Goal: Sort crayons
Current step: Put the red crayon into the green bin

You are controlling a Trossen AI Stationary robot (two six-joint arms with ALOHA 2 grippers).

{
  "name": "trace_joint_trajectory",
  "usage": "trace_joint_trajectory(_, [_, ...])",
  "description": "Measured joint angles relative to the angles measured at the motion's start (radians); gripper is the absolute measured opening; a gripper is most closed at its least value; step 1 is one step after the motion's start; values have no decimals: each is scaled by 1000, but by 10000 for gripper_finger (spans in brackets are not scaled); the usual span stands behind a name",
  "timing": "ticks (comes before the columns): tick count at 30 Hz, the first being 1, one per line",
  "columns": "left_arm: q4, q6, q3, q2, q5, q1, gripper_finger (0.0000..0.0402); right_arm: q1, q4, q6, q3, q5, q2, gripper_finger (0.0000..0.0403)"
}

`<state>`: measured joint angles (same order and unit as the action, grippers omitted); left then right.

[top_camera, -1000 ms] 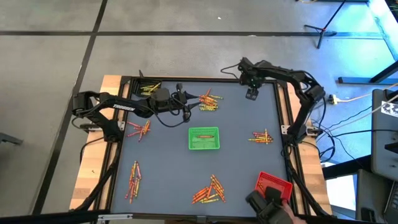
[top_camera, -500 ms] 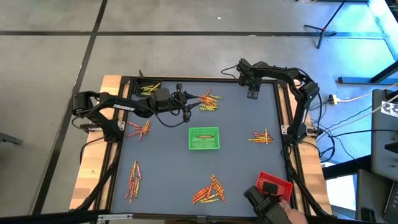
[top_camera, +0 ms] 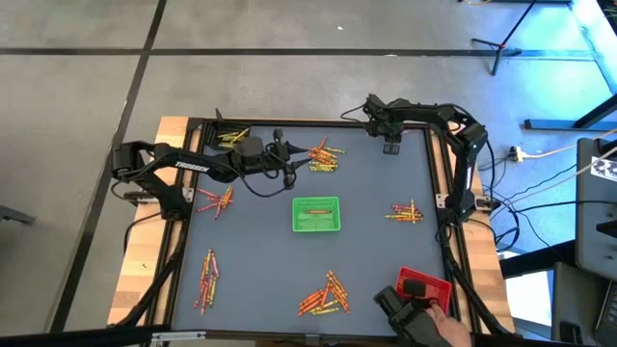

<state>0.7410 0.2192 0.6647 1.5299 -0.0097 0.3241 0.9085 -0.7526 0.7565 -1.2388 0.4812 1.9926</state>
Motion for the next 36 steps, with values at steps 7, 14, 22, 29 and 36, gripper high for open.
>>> trace_joint_trajectory(7, [0, 0, 0, 0, 0, 0, 119, 3, -6, 60, -1, -33, 1, 88])
trace_joint_trajectory(14, [0, 0, 0, 0, 0, 0, 119, 2, -11, 93, 0, -46, 2, 11])
trace_joint_trajectory(22, [0, 0, 0, 0, 0, 0, 119, 2, -22, 109, -4, -57, -17, 10])
trace_joint_trajectory(29, [0, 0, 0, 0, 0, 0, 119, -2, -124, 34, -55, -133, -85, 2])
trace_joint_trajectory(36, [0, 0, 0, 0, 0, 0, 119, -81, -167, -19, -55, -200, -205, 1])
